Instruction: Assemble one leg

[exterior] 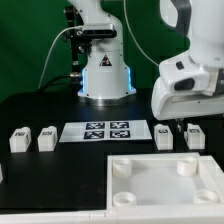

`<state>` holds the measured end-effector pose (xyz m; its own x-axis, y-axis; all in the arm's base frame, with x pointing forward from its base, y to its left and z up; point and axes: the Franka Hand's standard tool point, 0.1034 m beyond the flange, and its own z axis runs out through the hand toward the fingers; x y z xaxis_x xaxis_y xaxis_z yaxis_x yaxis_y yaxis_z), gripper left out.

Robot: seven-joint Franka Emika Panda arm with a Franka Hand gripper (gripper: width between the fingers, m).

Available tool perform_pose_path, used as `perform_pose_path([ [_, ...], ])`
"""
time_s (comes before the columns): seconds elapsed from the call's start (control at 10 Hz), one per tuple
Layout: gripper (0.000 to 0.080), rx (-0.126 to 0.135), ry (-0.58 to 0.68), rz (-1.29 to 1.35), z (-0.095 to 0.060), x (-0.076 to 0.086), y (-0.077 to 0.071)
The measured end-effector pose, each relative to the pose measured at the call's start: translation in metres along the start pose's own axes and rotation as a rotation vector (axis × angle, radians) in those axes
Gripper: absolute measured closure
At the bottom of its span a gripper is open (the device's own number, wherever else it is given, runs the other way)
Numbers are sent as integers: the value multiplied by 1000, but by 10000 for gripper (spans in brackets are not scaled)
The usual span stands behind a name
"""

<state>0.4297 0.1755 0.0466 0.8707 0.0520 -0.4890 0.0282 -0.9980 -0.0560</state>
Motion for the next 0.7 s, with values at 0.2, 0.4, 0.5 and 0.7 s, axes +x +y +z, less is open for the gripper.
perform_pose_path([
  [0.2,150,2,-176,17,0,1,4],
  [0.4,150,-2,-273,6,4,1,5],
  [0.5,150,1,-256,6,4,5,4],
  [0.7,150,-20,-315,41,14,-3,-1],
])
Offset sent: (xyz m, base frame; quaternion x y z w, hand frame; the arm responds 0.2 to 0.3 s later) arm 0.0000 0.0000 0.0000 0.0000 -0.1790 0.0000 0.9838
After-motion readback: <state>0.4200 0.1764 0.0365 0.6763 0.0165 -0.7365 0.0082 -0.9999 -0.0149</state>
